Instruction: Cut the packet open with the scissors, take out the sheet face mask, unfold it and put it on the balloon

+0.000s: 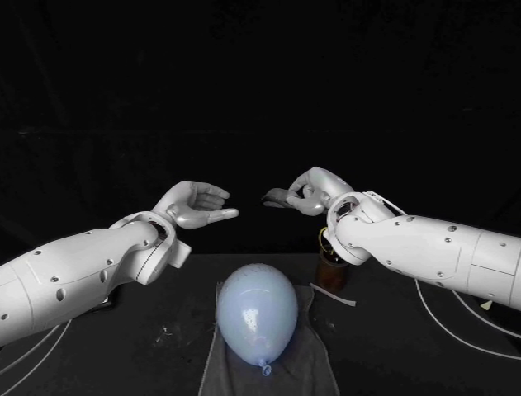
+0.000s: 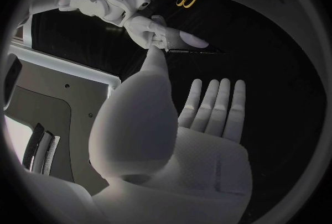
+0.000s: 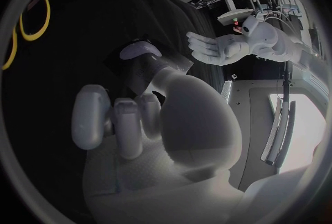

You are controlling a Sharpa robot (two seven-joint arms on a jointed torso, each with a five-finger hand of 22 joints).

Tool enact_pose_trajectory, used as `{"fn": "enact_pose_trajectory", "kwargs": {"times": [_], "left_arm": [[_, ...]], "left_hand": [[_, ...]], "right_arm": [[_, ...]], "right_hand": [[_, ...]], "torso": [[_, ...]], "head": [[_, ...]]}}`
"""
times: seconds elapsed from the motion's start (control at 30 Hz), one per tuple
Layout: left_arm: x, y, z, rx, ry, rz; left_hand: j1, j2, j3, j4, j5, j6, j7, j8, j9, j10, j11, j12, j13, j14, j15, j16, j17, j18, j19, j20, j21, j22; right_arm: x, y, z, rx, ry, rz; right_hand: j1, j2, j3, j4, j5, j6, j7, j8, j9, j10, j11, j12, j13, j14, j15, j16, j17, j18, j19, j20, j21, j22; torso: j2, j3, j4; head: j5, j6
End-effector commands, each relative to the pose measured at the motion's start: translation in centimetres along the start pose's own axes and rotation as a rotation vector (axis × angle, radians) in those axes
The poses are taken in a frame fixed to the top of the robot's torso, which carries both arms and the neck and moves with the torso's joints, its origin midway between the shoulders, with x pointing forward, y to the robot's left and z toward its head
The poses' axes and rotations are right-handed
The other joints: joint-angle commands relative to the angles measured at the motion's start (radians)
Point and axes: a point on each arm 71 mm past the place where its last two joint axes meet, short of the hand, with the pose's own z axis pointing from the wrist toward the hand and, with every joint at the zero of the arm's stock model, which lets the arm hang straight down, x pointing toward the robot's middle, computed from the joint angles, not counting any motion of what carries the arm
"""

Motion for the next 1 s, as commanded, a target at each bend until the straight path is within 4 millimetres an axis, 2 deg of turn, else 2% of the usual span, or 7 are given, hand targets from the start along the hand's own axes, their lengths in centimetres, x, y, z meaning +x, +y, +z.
{"fn": "enact_pose_trajectory", "kwargs": {"times": [0.03,0.07,0.1,0.2,0.37,0.73,1.0], "left_arm": [[0.2,0.4,0.0,-0.089,-0.066,-0.077],[0.7,0.4,0.0,-0.099,-0.049,-0.088],[1.1,0.4,0.0,-0.108,-0.031,-0.099],[2.5,0.2,0.1,-0.133,0.039,-0.138],[4.6,-0.3,0.2,-0.166,0.122,-0.203],[7.2,-1.1,0.9,-0.222,0.158,-0.276],[8.3,-1.4,1.5,-0.274,0.109,-0.339]], "left_hand": [[-0.012,0.039,0.037,-0.003,-0.005,0.033,0.083,0.026,0.006,0.047,-0.020,0.032,0.004,0.081,-0.027,0.071,0.032,0.055,0.071,-0.007,0.041,0.015],[-0.022,0.085,0.068,-0.006,0.002,0.073,0.058,0.052,0.012,0.119,-0.049,0.074,0.017,0.198,-0.065,0.159,0.072,0.099,0.157,-0.018,0.093,0.036],[-0.030,0.101,0.079,-0.006,-0.007,0.091,0.043,0.063,0.012,0.148,-0.065,0.091,0.020,0.248,-0.085,0.204,0.095,0.109,0.205,-0.027,0.124,0.048],[-0.064,0.155,0.088,-0.011,-0.011,0.192,-0.015,0.111,0.024,0.287,-0.125,0.151,0.042,0.450,-0.159,0.370,0.181,0.110,0.365,-0.111,0.234,0.095],[-0.087,0.192,0.071,-0.009,-0.008,0.254,-0.052,0.105,0.016,0.393,-0.171,0.167,0.055,0.550,-0.203,0.520,0.277,0.108,0.453,-0.170,0.330,0.144],[-0.060,0.193,0.026,-0.009,-0.008,0.278,-0.067,0.046,-0.014,0.485,-0.199,0.278,0.149,0.571,-0.228,0.759,0.483,0.103,0.446,-0.205,0.464,0.233],[-0.198,0.189,-0.057,-0.006,-0.006,0.232,-0.036,0.005,-0.025,0.389,-0.164,0.305,0.199,0.473,-0.197,0.713,0.411,0.097,0.374,-0.190,0.502,0.269]], "right_arm": [[-0.6,0.3,0.0,-0.017,-0.119,-0.054],[-0.6,0.5,0.0,-0.024,-0.133,-0.057],[-0.5,0.7,0.0,-0.030,-0.143,-0.060],[-0.4,1.2,0.0,-0.046,-0.166,-0.067],[-0.1,1.9,0.0,-0.062,-0.188,-0.070],[0.4,2.8,-0.1,-0.068,-0.205,-0.060],[1.0,4.0,-0.5,-0.104,-0.210,-0.065]], "right_hand": [[-0.009,-0.002,0.007,-0.001,0.003,0.001,-0.005,0.053,0.051,0.024,-0.008,0.006,0.121,0.101,-0.007,0.004,0.230,-0.013,0.006,0.000,0.008,0.019],[-0.009,-0.002,0.007,-0.001,0.003,0.001,-0.005,0.053,0.051,0.024,-0.008,0.006,0.121,0.101,-0.007,0.004,0.230,-0.013,0.006,0.000,0.008,0.019],[-0.009,-0.002,0.007,-0.001,0.003,0.001,-0.005,0.053,0.051,0.024,-0.008,0.006,0.121,0.101,-0.007,0.004,0.230,-0.013,0.006,0.000,0.008,0.019],[-0.010,-0.002,0.008,-0.002,0.003,0.001,-0.005,0.054,0.052,0.026,-0.008,0.009,0.124,0.102,-0.007,0.005,0.233,-0.014,0.008,0.000,0.011,0.021],[-0.010,-0.002,0.009,-0.002,0.003,0.001,-0.005,0.055,0.052,0.026,-0.008,0.009,0.124,0.102,-0.008,0.005,0.233,-0.014,0.009,-0.001,0.012,0.023],[-0.012,-0.003,0.010,-0.003,0.003,0.001,-0.006,0.056,0.053,0.027,-0.008,0.010,0.125,0.102,-0.008,0.005,0.234,-0.014,0.009,-0.001,0.013,0.023],[-0.013,-0.003,0.013,-0.004,0.003,0.001,-0.006,0.058,0.053,0.028,-0.009,0.012,0.127,0.103,-0.008,0.006,0.237,-0.015,0.011,-0.001,0.016,0.027]], "torso": [[0.002,-0.0003,-0.0009],[0.002,0.0000,-0.0014],[0.002,0.0000,-0.0018],[0.002,0.0002,-0.0011],[0.002,0.0002,0.0014],[0.002,0.0010,0.0014],[0.001,0.0009,0.0000]], "head": [[-0.012,0.010],[-0.015,0.014],[-0.018,0.017],[-0.023,0.023],[-0.030,0.035],[-0.023,0.049],[-0.018,0.058]]}}
